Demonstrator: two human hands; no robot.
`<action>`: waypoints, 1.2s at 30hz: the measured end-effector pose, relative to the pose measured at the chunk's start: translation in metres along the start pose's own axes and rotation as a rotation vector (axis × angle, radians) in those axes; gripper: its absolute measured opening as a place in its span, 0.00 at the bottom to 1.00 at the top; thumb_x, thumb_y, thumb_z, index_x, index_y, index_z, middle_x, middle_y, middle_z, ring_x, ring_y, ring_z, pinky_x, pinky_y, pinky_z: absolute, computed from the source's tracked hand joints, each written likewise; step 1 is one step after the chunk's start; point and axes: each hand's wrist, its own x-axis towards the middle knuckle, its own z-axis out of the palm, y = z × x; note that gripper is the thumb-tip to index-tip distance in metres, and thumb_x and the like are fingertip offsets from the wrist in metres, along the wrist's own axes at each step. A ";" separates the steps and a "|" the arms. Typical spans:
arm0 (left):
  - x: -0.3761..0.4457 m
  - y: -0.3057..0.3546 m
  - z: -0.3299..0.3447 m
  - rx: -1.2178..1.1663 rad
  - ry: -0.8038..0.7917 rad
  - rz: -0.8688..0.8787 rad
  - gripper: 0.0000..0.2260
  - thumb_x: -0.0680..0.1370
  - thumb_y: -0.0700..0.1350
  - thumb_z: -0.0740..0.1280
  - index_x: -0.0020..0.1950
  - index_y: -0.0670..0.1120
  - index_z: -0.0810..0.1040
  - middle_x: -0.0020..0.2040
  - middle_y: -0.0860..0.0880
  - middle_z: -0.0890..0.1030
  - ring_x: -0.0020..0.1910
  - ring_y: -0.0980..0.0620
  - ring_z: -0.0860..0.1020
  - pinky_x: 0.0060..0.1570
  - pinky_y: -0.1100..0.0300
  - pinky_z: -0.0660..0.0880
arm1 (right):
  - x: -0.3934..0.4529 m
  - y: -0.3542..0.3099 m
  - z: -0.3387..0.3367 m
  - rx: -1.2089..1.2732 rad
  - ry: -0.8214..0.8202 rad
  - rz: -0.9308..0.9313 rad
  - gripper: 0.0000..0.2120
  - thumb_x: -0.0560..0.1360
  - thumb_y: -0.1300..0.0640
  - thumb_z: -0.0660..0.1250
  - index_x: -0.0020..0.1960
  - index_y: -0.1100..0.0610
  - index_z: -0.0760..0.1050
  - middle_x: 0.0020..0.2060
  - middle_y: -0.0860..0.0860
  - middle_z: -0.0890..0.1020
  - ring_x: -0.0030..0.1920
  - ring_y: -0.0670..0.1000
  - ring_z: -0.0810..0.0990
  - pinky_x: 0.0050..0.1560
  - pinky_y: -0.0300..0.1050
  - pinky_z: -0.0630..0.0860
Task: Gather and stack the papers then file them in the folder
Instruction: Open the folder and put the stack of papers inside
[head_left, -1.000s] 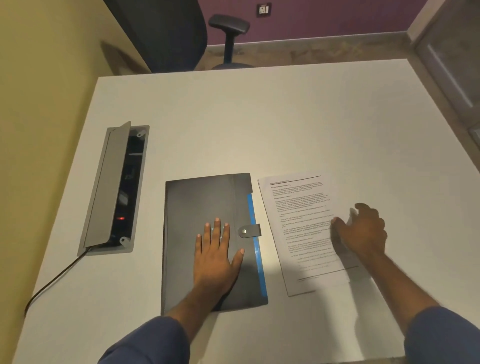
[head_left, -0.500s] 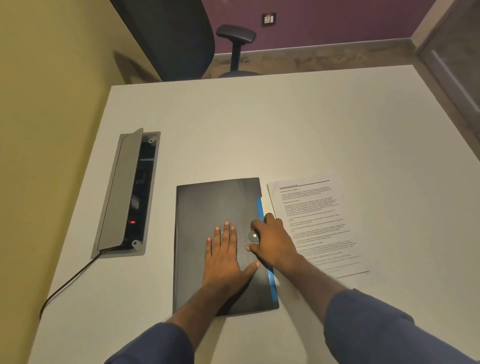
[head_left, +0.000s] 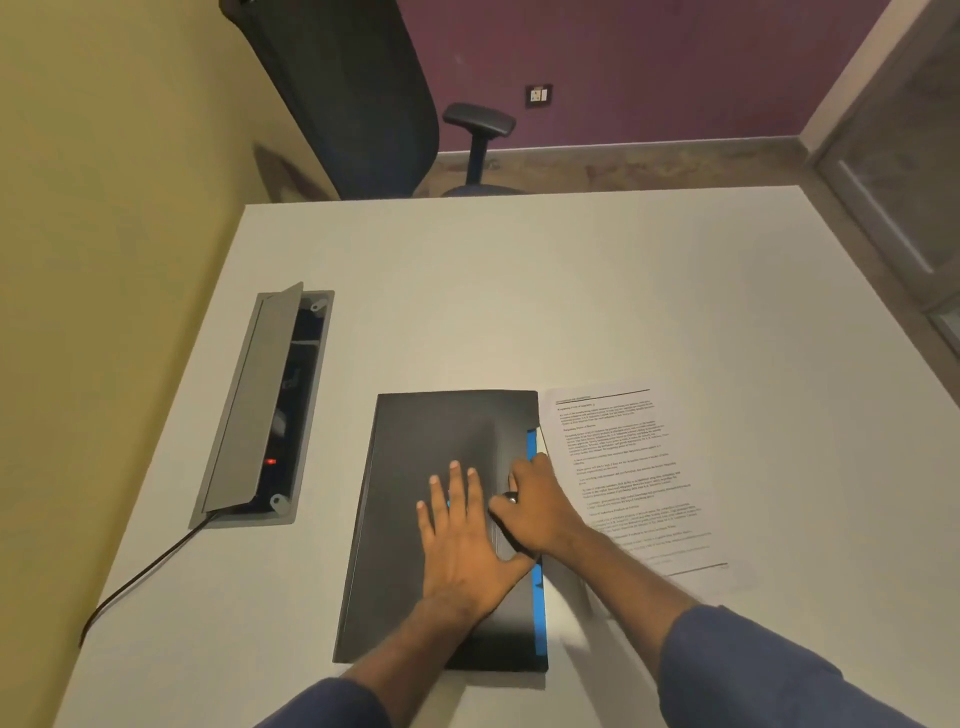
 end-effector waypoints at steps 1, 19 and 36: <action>-0.002 0.002 -0.001 -0.010 0.004 0.000 0.56 0.66 0.78 0.54 0.81 0.46 0.39 0.82 0.45 0.38 0.80 0.42 0.37 0.75 0.42 0.37 | -0.002 0.001 -0.002 0.007 -0.007 -0.012 0.11 0.71 0.55 0.66 0.37 0.54 0.64 0.44 0.54 0.69 0.36 0.45 0.66 0.34 0.35 0.61; -0.019 -0.002 0.001 -0.104 -0.081 -0.004 0.47 0.71 0.66 0.56 0.81 0.45 0.40 0.82 0.47 0.37 0.79 0.45 0.34 0.77 0.44 0.35 | -0.030 0.001 -0.011 0.276 -0.183 -0.101 0.10 0.74 0.65 0.69 0.36 0.70 0.79 0.35 0.62 0.81 0.36 0.49 0.75 0.44 0.47 0.73; -0.012 0.055 -0.102 0.230 -0.158 0.034 0.19 0.79 0.36 0.66 0.69 0.43 0.69 0.81 0.38 0.49 0.56 0.42 0.81 0.52 0.52 0.81 | -0.061 -0.001 -0.052 0.627 0.136 0.225 0.12 0.68 0.80 0.62 0.43 0.64 0.72 0.36 0.53 0.75 0.32 0.44 0.76 0.37 0.46 0.81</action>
